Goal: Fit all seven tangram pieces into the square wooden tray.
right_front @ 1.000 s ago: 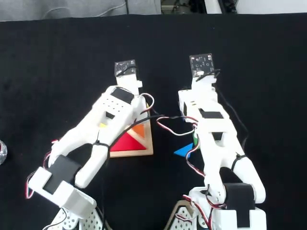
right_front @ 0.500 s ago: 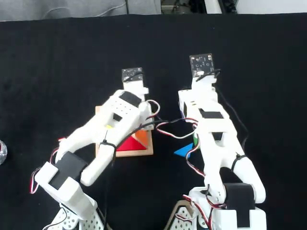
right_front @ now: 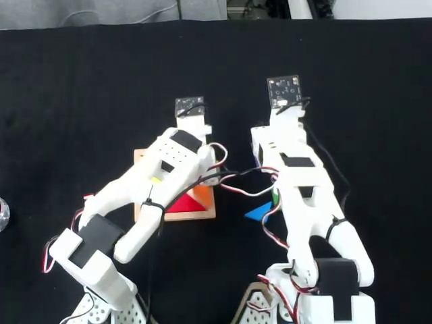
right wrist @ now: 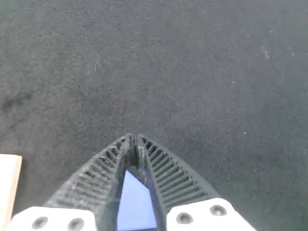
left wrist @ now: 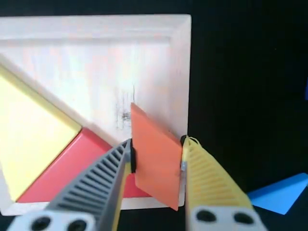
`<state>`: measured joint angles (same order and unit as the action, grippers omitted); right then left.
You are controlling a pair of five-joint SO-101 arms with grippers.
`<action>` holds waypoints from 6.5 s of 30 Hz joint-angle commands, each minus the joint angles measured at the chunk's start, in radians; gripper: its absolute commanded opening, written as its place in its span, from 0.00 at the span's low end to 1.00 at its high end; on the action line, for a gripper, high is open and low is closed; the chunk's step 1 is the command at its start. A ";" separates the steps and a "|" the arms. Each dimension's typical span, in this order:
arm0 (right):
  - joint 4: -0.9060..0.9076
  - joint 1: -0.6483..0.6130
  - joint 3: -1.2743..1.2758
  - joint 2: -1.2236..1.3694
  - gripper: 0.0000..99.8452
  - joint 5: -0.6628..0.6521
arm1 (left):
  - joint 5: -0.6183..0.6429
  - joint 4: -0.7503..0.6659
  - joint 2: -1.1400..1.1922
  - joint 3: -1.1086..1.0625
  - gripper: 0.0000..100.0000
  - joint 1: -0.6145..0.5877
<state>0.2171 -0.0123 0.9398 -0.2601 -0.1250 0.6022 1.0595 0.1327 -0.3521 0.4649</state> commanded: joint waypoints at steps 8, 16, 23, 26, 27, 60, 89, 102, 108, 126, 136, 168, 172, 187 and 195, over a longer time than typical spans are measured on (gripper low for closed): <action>-0.023 0.009 -0.013 -0.048 0.01 0.008 | 0.003 0.026 -0.017 0.013 0.16 0.005; -0.023 0.009 -0.013 -0.048 0.01 0.008 | 0.008 0.054 -0.017 0.013 0.30 0.005; -0.023 0.012 -0.013 -0.048 0.01 0.008 | -0.018 0.061 -0.021 0.015 0.30 -0.013; -0.023 0.012 -0.013 -0.048 0.01 0.008 | -0.100 0.110 -0.086 0.036 0.30 -0.067; -0.023 0.012 -0.013 -0.048 0.01 0.008 | -0.120 0.130 -0.118 0.042 0.30 -0.088; 0.359 -0.473 0.021 -0.102 0.01 -0.104 | -0.511 -0.555 -0.715 -0.774 0.17 -0.889; 0.382 -0.172 -0.001 -0.271 0.01 -0.110 | -0.511 -0.560 -0.715 -0.776 0.17 -0.889; 0.525 -0.083 -0.344 0.211 0.19 -0.430 | -0.511 -0.560 -0.715 -0.776 0.17 -0.889; 0.588 -0.083 -0.348 0.199 0.14 -0.445 | -0.511 -0.560 -0.715 -0.776 0.17 -0.889; 0.614 -0.025 -0.463 0.378 0.15 -0.505 | -0.511 -0.560 -0.715 -0.774 0.18 -0.889; 0.661 -0.031 -0.461 0.380 0.22 -0.578 | -0.511 -0.560 -0.715 -0.774 0.18 -0.889; 0.692 -0.077 -0.394 0.348 0.26 -0.666 | -0.511 -0.597 -0.715 -0.785 0.17 -0.889; 0.736 -0.077 -0.464 0.421 0.25 -0.666 | -0.511 -0.597 -0.715 -0.785 0.17 -0.889; 0.723 -0.038 -0.493 0.420 0.09 -0.660 | -0.511 -0.603 -0.713 -0.799 0.17 -0.881; 0.726 0.015 -0.513 0.374 0.13 -0.597 | -0.503 -0.603 -0.713 -0.800 0.17 -0.874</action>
<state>0.9551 -0.0107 0.4641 0.1680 -0.7388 0.0974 0.4703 -0.5516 -1.1592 -0.4173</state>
